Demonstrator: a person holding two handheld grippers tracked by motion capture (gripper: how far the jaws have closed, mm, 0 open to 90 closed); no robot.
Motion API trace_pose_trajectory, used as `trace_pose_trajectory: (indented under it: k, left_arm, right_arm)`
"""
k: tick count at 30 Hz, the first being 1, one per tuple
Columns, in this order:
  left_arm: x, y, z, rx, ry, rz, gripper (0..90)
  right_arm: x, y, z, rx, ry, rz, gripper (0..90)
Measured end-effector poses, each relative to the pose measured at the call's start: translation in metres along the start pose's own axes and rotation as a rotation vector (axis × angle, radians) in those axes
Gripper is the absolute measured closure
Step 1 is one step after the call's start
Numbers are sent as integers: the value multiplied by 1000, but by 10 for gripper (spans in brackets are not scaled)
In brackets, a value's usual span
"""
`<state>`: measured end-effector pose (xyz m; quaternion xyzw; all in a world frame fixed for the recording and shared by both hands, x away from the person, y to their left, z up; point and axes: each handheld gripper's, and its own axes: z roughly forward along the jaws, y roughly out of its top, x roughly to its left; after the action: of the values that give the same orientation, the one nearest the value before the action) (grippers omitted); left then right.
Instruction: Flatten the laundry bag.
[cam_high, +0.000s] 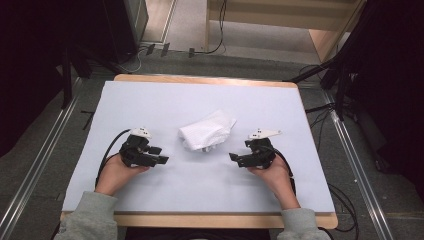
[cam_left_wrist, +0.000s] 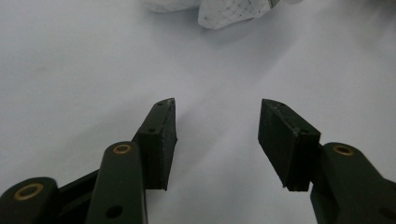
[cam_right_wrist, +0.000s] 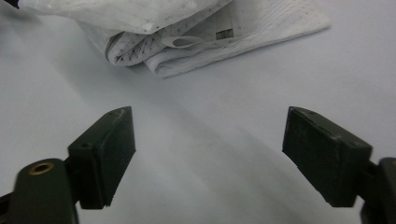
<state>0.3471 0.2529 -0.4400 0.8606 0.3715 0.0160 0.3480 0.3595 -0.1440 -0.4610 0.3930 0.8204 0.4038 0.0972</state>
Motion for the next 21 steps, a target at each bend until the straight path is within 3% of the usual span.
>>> trace_pose_trajectory:
  k: [8, 11, 21]
  left_arm:
    - [1, 3, 0, -17, 7, -11, 378]
    - [1, 5, 0, -22, 1, -13, 378]
    - [3, 6, -1, -32, -13, -40, 383]
  right_arm:
    - [1, -3, -2, 14, 2, 6, 269]
    - [0, -4, -1, 26, 17, 32, 277]
    - [7, -5, 3, 42, 30, 5, 294]
